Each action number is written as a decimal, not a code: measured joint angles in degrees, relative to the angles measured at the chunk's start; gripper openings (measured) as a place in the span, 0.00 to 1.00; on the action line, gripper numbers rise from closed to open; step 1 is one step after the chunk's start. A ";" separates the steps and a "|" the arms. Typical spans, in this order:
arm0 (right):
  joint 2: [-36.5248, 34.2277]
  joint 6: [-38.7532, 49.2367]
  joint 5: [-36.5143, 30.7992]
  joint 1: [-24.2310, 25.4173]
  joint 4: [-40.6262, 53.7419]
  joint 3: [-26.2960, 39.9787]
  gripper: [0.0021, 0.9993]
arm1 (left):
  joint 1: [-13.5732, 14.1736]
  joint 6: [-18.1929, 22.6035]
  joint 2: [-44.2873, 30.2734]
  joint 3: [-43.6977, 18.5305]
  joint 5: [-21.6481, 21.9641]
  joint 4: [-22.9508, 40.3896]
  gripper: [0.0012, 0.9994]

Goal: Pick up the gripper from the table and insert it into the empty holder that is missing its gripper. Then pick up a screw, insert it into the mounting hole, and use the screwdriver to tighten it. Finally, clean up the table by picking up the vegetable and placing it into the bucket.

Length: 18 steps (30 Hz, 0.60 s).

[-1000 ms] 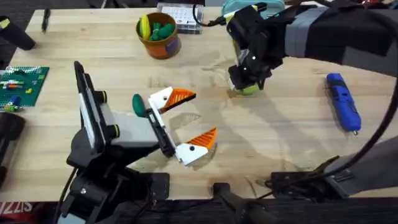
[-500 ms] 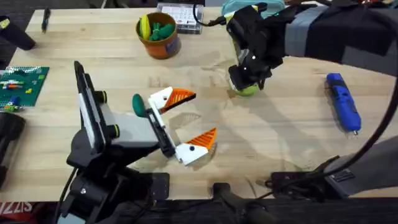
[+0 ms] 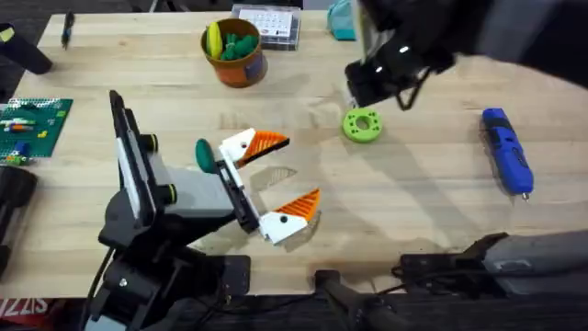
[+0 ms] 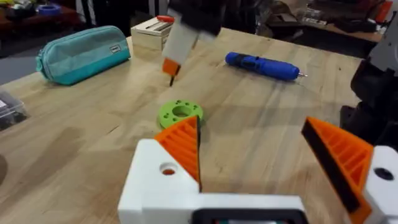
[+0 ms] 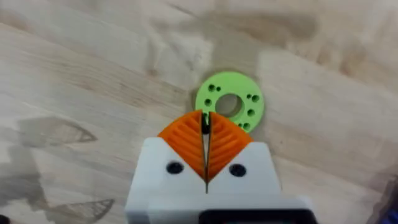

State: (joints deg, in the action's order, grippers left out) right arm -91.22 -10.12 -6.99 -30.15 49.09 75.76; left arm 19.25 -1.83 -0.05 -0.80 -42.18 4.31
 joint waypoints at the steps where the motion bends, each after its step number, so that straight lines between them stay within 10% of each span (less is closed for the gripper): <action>1: 1.76 0.42 0.17 0.00 -0.22 0.05 0.01 | 0.00 0.00 0.00 0.00 0.01 -0.01 0.99; 18: 14.23 12.06 26.83 0.33 -5.02 0.38 0.01 | 0.00 0.00 0.00 0.00 0.21 -0.01 0.99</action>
State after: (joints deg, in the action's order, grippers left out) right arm -76.99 1.94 19.85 -29.82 44.07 76.14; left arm 19.25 -1.83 -0.05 -0.80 -41.97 4.29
